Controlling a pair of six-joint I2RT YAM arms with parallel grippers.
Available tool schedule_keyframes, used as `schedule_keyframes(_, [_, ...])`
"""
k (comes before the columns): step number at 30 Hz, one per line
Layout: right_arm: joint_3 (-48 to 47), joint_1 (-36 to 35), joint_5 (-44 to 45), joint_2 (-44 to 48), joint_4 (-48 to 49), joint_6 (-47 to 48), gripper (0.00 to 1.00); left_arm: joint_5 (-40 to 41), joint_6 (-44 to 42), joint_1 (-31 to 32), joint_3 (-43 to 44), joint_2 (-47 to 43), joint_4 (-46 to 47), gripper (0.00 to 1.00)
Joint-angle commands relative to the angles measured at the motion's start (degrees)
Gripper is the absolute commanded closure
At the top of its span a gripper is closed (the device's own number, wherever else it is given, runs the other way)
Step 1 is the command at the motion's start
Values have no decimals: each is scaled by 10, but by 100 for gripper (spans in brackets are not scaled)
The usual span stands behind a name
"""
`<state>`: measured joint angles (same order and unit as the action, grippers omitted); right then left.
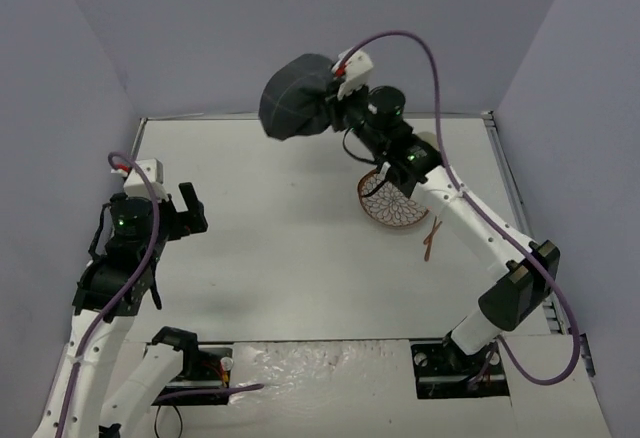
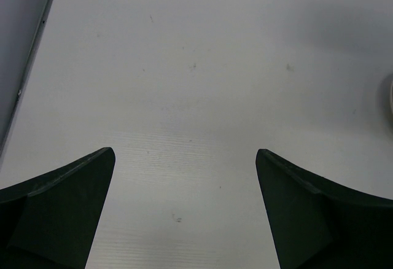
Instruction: Set the dinner table for one person
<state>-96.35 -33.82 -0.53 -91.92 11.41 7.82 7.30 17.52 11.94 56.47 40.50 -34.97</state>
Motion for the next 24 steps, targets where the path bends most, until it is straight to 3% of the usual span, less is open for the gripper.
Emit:
schedule_keyframes(1, [184,-109,-31,63,127,-63,100,9,22,2,25,-37,-21,3])
schedule_keyframes(5, [375,-182,-13,67,206,-125,100,2,39,2,-4,-58,-23,3])
schedule_keyframes(6, [410,-198,-8,63,206,-142,87,-3,43,2,-12,-60,-25,3])
schedule_keyframes(8, [457,-219,1,57,165,-172,44,-12,49,2,-25,-60,-28,3])
schedule_keyframes(9, [477,-225,7,59,141,-184,29,-16,50,2,-31,-60,-28,3])
schedule_keyframes(13, [533,-229,20,123,66,-214,7,-31,52,2,-52,-45,-28,3])
schedule_keyframes(15, [527,-228,22,166,14,-199,1,-51,61,2,-59,-29,-11,3])
schedule_keyframes(18, [487,-207,2,204,-30,-155,0,-94,80,2,-77,-6,29,3])
schedule_keyframes(21, [446,-167,-95,179,-37,-124,0,-120,96,2,-88,21,51,3])
schedule_keyframes(24, [392,-122,-188,97,-39,-89,2,-134,102,1,-93,45,54,3])
